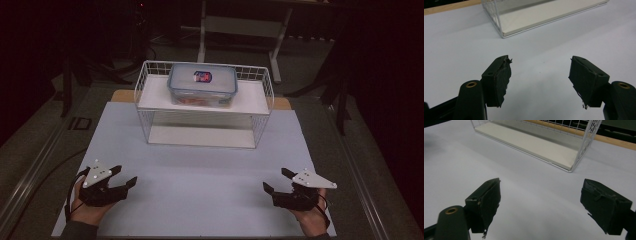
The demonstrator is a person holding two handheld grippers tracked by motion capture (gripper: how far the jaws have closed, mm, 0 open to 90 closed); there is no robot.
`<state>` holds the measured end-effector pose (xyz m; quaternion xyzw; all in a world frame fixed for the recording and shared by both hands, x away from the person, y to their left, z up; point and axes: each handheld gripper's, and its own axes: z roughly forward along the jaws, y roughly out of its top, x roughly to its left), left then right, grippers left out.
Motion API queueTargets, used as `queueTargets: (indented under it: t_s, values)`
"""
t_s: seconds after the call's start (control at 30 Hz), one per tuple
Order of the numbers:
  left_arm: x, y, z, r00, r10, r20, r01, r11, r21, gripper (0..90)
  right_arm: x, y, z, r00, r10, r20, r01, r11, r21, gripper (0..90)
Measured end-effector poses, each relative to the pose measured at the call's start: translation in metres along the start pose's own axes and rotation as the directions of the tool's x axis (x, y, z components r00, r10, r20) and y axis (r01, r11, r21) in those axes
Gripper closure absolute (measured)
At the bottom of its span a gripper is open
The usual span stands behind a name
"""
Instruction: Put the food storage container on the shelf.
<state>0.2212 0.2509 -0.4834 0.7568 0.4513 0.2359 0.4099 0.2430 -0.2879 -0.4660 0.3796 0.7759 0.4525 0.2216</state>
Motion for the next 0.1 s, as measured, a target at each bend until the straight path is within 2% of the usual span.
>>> queueTargets:
  t_s: [0.1]
  values:
    - [0.0016,-0.0005,0.0005,1.0,-0.001,-0.006,0.001,1.0,0.004,32.4,-0.0014,-0.001,0.0013,1.0,-0.006,0.001,0.006,1.0,0.005,16.4]
